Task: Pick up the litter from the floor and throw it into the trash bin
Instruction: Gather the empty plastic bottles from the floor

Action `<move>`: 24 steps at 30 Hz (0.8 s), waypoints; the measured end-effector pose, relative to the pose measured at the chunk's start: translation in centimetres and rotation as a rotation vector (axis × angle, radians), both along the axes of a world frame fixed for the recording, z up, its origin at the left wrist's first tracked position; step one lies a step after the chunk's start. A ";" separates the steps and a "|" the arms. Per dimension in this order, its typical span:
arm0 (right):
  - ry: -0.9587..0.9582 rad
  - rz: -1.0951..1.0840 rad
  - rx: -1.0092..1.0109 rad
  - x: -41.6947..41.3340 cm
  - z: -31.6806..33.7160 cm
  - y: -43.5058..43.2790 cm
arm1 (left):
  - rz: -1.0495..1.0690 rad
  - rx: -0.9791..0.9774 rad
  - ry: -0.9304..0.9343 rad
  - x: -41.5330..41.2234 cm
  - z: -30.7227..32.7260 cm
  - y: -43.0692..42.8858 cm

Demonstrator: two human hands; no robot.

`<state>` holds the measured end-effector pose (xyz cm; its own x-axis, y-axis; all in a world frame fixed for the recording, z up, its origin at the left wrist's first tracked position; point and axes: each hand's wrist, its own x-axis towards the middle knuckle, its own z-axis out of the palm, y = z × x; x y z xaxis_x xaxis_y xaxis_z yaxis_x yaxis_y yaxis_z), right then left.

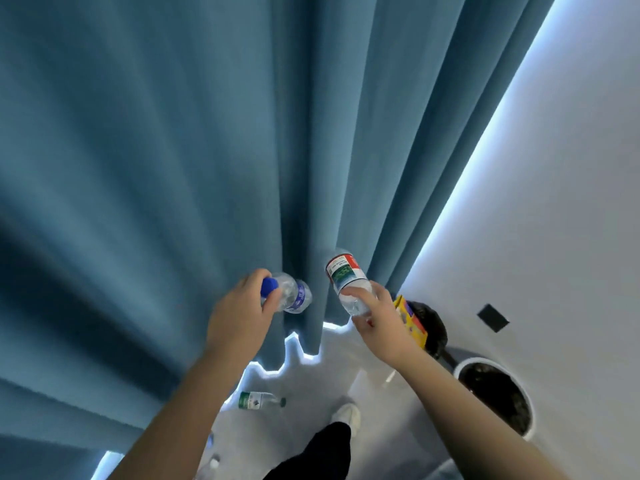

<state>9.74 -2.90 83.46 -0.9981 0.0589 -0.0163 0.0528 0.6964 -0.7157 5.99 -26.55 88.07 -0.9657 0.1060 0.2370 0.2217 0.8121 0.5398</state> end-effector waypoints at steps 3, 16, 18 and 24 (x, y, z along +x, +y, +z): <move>-0.033 -0.076 0.012 -2.1 -0.6 4.7 | -0.108 0.041 -0.050 -4.5 -0.9 5.2; -0.170 -0.499 -0.091 -3.4 -2.6 25.5 | -0.616 -0.117 -0.205 -15.9 -2.1 31.2; -0.192 -0.570 -0.104 -2.0 -3.4 27.8 | -0.698 -0.157 -0.232 -15.6 -2.5 34.9; -0.297 -0.756 -0.146 2.8 -6.1 35.5 | -0.861 -0.293 -0.272 -13.3 -5.0 44.7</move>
